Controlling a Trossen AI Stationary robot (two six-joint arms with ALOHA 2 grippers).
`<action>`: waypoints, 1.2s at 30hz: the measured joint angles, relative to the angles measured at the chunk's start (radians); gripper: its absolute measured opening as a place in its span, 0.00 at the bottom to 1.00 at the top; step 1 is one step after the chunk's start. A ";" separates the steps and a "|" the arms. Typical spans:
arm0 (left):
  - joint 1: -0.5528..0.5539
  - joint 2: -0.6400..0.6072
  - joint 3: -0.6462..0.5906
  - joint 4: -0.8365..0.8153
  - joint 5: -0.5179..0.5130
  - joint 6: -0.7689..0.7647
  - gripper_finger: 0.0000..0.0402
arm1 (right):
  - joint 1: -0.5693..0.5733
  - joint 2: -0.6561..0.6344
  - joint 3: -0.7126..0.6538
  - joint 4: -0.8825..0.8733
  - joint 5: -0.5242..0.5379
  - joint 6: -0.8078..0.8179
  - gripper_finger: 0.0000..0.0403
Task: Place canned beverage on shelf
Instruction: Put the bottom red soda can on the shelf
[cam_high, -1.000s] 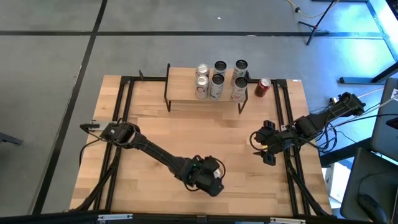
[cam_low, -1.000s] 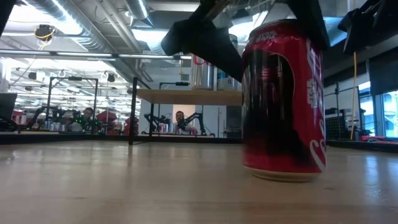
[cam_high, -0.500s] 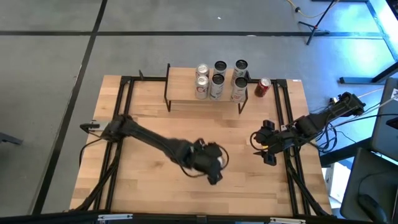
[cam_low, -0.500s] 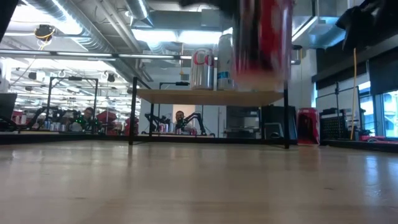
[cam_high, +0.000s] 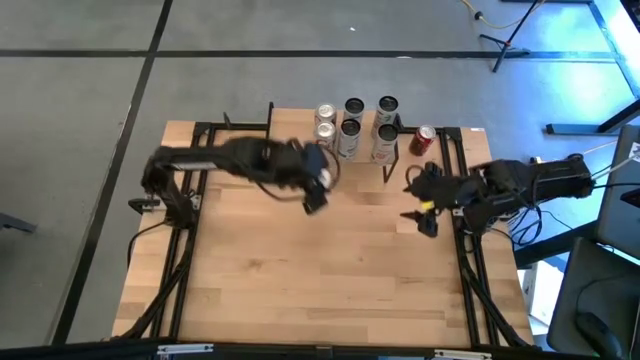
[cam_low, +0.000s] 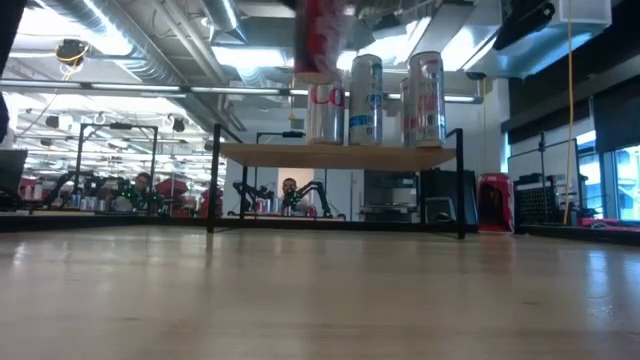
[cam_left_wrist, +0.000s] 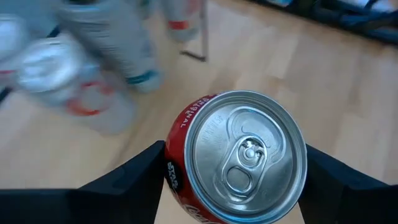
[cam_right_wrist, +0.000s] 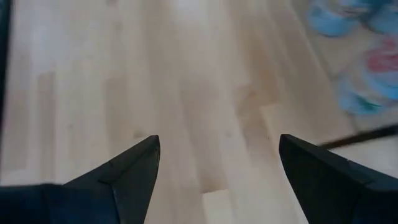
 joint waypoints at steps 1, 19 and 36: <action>0.030 -0.019 0.000 -0.023 0.013 0.032 0.65 | -0.027 0.000 0.008 -0.012 -0.003 -0.011 0.78; 0.713 -0.078 -0.126 0.049 0.566 0.644 0.65 | -0.308 0.000 0.019 -0.024 -0.047 0.058 0.78; 0.806 -0.072 -0.360 0.255 0.769 0.705 0.69 | -0.310 0.000 0.019 -0.025 -0.049 0.164 0.78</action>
